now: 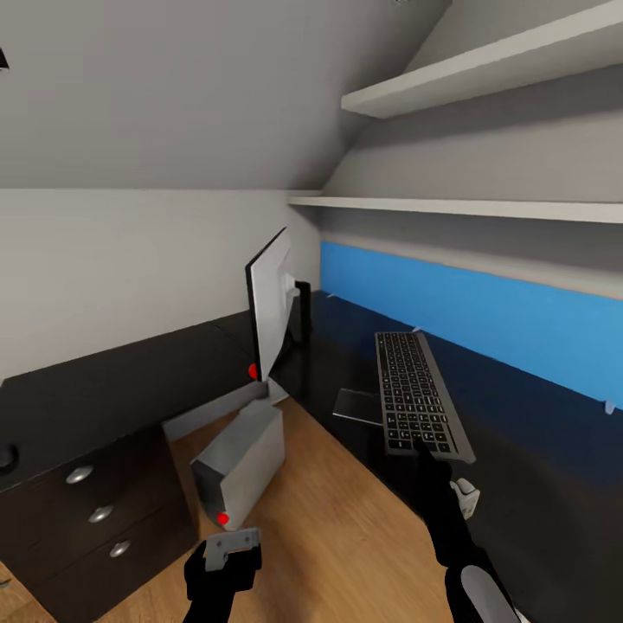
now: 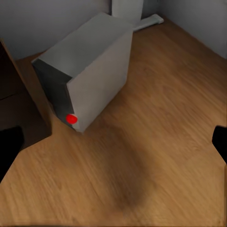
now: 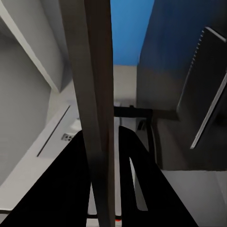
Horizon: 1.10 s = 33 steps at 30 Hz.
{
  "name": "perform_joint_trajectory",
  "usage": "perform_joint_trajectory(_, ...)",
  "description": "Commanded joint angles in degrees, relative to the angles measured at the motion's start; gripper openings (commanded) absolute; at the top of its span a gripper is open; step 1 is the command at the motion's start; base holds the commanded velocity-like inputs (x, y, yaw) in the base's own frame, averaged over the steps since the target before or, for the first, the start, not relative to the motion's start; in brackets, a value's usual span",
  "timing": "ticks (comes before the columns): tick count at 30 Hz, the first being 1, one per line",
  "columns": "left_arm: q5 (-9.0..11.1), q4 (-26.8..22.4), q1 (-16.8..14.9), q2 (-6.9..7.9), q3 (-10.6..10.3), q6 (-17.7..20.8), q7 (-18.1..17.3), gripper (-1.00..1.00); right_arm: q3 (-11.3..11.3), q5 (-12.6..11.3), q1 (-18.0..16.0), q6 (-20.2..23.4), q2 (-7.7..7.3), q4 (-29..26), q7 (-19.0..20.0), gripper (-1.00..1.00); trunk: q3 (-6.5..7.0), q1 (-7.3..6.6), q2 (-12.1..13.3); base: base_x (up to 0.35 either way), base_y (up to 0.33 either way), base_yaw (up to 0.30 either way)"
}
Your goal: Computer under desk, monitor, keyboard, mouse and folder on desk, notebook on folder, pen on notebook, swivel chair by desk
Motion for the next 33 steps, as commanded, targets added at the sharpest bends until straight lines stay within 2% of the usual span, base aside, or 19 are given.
perform_joint_trajectory(1,0.4,-0.1,0.0,-0.01,-0.1,0.2,0.4,1.00,0.2,-0.7,0.0,-0.4,-0.08,0.0,0.6,-1.00,0.02,0.00,0.0,-0.016,-0.346,0.172)
perform_joint_trajectory(12,0.4,-0.1,0.0,-0.01,-0.1,0.2,0.3,1.00,0.2,-0.7,0.0,-0.4,0.01,0.0,0.6,-1.00,0.72,0.00,0.0,-0.099,-0.331,0.174)
perform_joint_trajectory(22,0.4,0.0,0.0,-0.01,0.2,0.3,0.3,1.00,0.2,-0.8,0.0,-0.3,-0.07,0.0,0.4,-1.00,1.14,0.00,0.0,-0.003,-0.334,0.218)
perform_joint_trajectory(33,0.5,0.0,0.0,-0.01,0.3,0.3,0.3,1.00,0.3,-0.8,0.0,-0.3,-0.08,0.1,0.4,-1.00,1.45,0.00,0.0,-0.034,-0.058,0.226)
